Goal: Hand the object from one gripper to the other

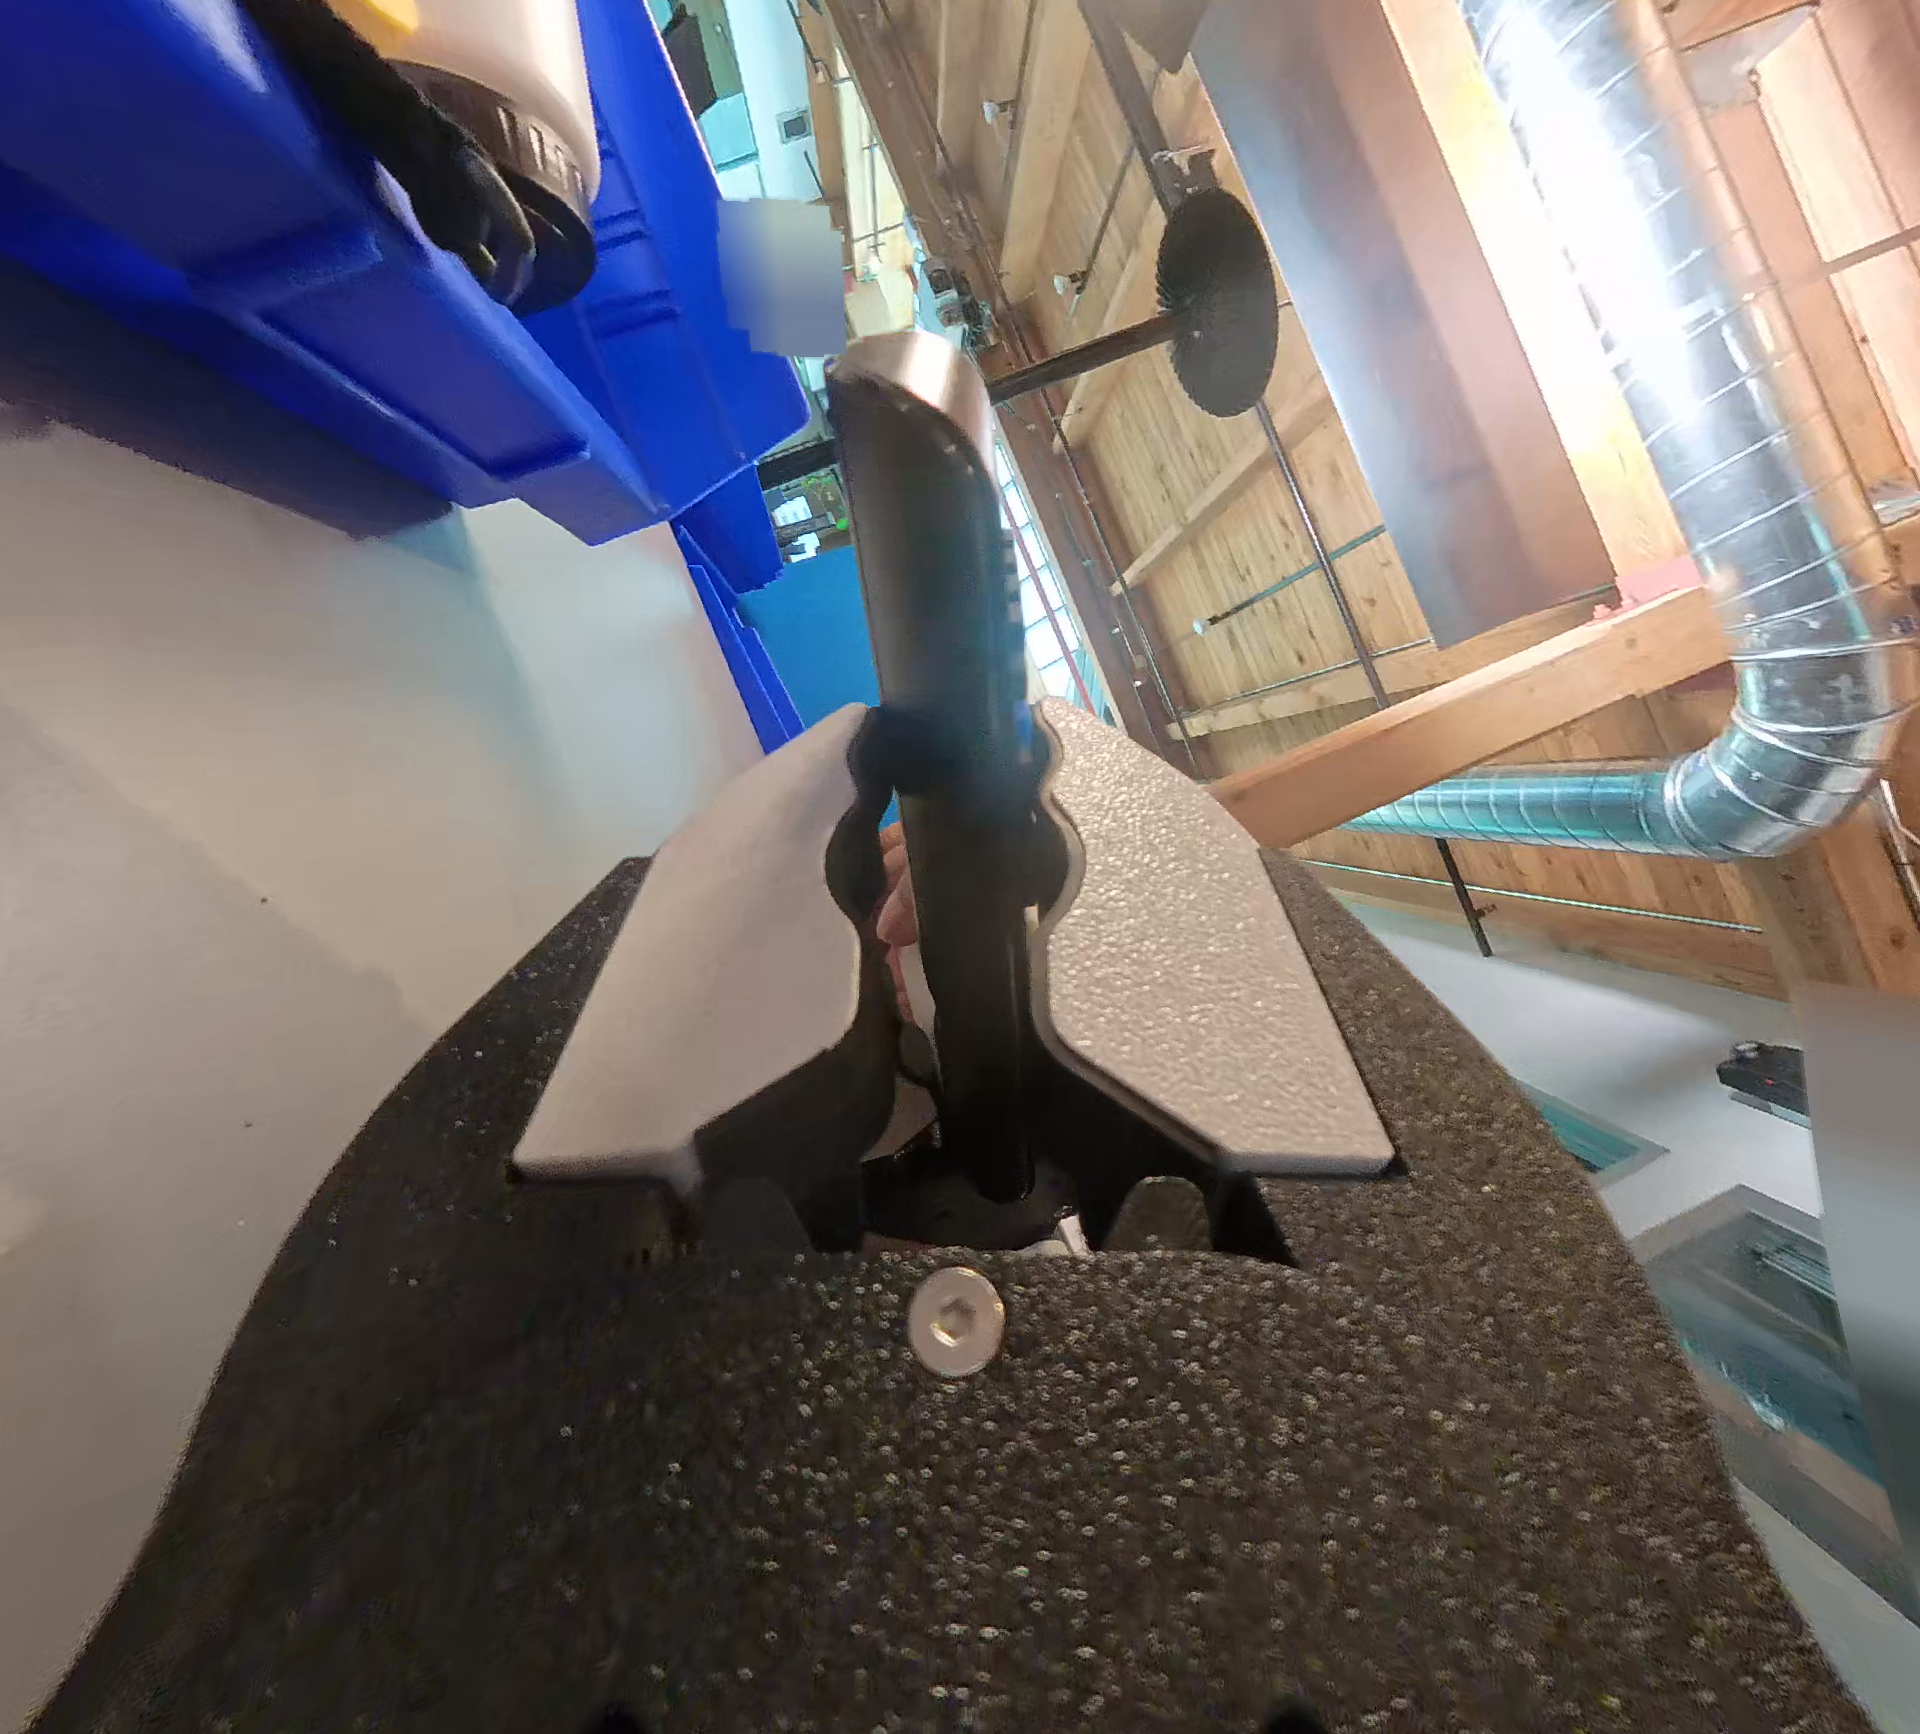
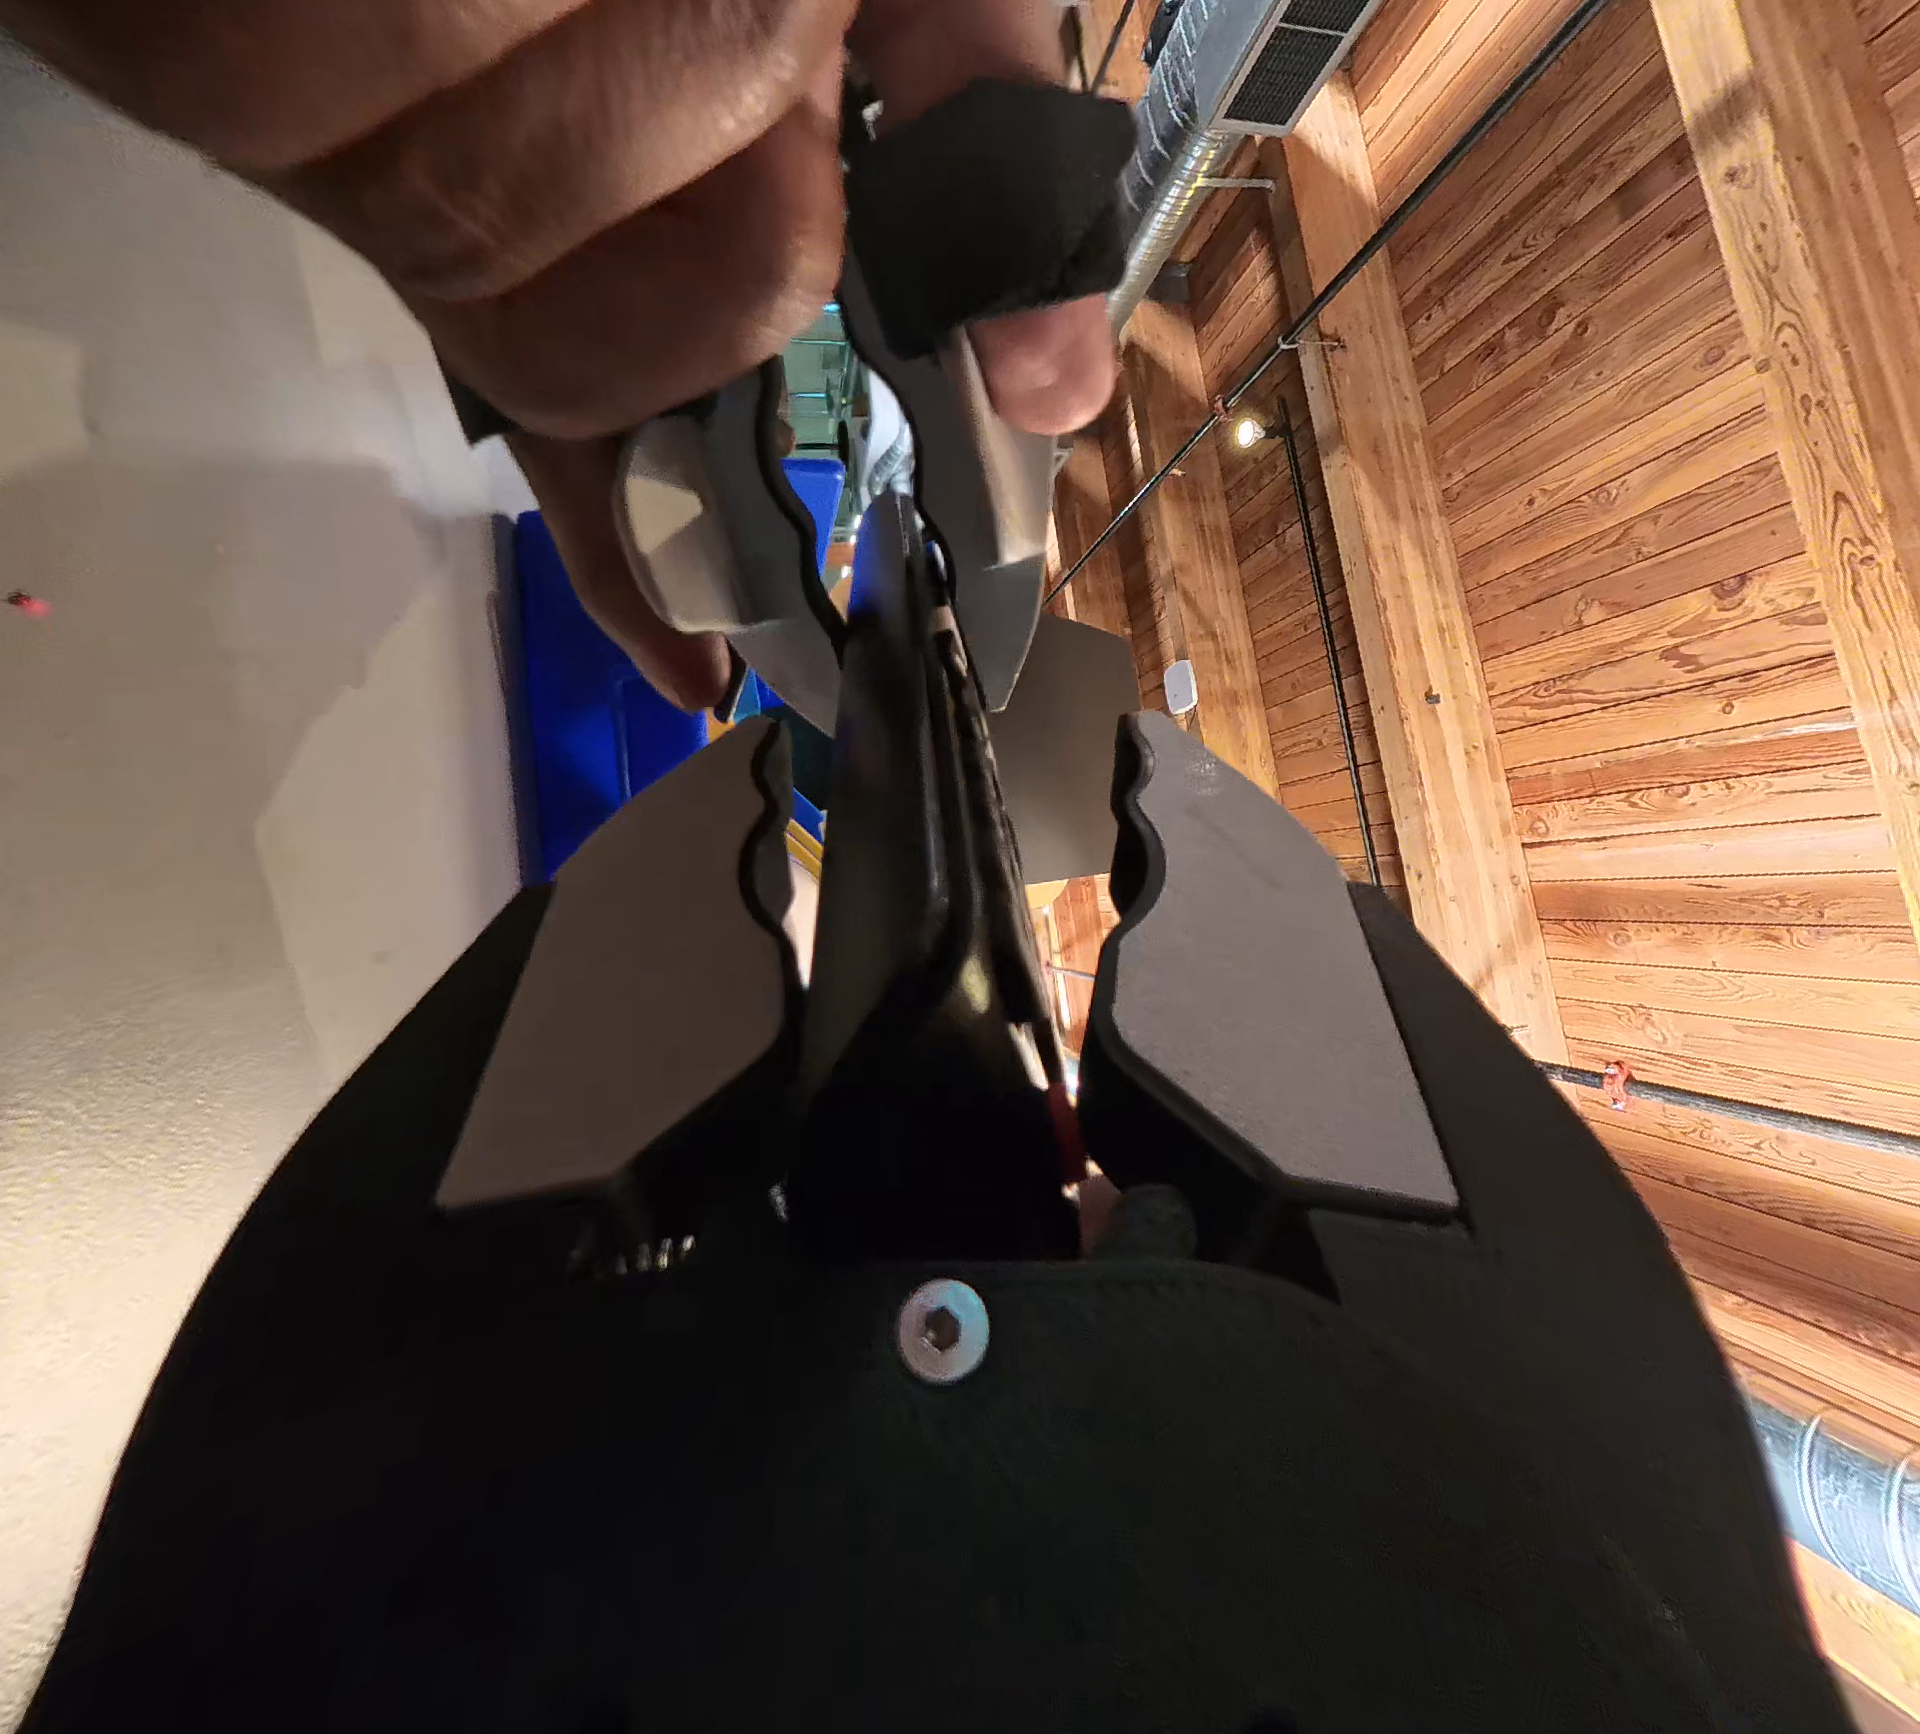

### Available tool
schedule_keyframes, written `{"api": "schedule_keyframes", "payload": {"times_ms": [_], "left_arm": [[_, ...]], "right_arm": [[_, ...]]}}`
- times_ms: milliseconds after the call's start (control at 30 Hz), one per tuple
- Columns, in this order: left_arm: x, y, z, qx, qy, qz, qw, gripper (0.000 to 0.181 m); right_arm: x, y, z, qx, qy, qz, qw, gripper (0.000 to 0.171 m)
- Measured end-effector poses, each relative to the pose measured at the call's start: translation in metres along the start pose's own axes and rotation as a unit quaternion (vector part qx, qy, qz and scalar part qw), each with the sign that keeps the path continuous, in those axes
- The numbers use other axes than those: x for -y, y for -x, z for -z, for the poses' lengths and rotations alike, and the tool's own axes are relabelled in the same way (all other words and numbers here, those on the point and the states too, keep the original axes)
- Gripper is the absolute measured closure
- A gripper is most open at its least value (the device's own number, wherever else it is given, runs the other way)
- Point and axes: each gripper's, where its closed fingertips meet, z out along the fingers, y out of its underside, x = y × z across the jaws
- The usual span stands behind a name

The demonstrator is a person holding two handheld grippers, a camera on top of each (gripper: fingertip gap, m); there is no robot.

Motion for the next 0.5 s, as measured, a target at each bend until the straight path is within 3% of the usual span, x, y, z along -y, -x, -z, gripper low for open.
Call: {"api": "schedule_keyframes", "payload": {"times_ms": [167,500], "left_arm": [[0.019,-0.001,0.01,0.013,-0.074,0.005,0.997,0.156],[0.016,0.0,0.013,0.025,-0.101,0.016,0.994,0.156]], "right_arm": [[0.003,0.002,-0.001,0.005,-0.002,-0.001,1.0,0.114],[0.006,0.005,-0.002,0.012,-0.001,0.002,1.0,0.117]]}}
